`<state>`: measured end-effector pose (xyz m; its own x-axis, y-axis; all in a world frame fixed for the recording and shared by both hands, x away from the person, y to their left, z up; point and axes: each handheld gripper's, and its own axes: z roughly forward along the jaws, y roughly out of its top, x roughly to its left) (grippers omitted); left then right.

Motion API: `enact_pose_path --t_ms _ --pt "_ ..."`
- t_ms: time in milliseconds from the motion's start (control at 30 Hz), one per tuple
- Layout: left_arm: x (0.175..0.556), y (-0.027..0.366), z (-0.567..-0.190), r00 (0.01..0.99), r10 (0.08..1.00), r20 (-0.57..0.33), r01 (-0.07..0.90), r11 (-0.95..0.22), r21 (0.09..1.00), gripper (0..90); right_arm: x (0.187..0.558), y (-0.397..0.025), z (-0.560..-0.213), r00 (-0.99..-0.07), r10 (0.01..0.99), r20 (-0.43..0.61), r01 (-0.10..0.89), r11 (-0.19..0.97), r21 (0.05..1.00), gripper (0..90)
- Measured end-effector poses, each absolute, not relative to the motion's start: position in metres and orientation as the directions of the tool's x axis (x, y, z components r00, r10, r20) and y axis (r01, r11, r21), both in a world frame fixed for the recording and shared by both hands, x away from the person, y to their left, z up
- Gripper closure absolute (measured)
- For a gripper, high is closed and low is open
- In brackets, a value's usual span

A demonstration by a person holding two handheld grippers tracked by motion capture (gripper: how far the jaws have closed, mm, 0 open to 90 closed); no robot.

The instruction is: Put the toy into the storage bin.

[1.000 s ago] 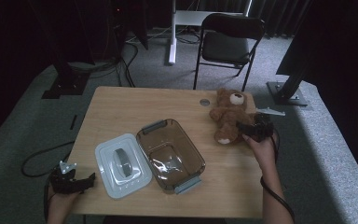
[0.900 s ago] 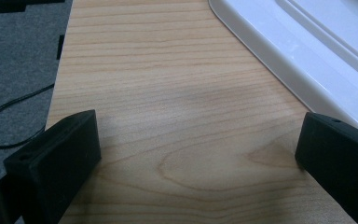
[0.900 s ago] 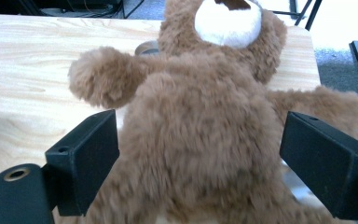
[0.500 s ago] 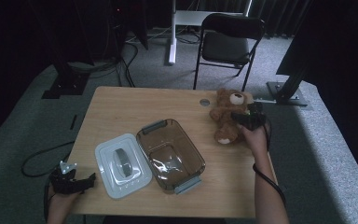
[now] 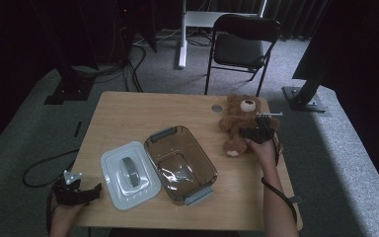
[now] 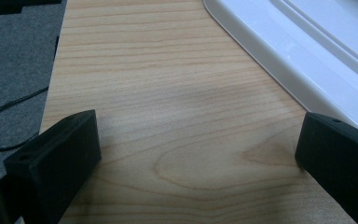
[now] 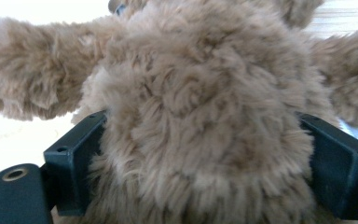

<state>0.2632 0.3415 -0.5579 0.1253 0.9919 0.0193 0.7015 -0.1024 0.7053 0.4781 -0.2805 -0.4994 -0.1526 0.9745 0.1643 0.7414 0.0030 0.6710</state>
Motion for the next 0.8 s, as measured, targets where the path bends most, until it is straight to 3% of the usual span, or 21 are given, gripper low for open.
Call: enact_pose_path --t_ms 333,567,700,800 --pt "0.263 0.341 -0.558 0.129 0.991 0.019 0.701 -0.105 0.705 0.6 0.482 -0.273 -0.503 -0.193 0.973 0.128 0.755 0.064 0.652 14.6" --pt "0.263 0.341 -0.558 0.138 0.99 0.02 0.7 -0.112 0.706 0.6 0.479 -0.273 -0.497 -0.211 0.972 0.106 0.738 0.088 0.669 51.4" --pt "0.263 0.341 -0.558 0.14 0.99 0.021 0.699 -0.114 0.705 0.6 0.474 -0.271 -0.493 -0.207 0.974 0.09 0.716 0.088 0.693 61.7" --pt "0.263 0.341 -0.558 0.141 0.99 0.021 0.7 -0.114 0.705 0.6 0.469 -0.27 -0.488 -0.216 0.972 0.098 0.697 0.083 0.713 63.6"
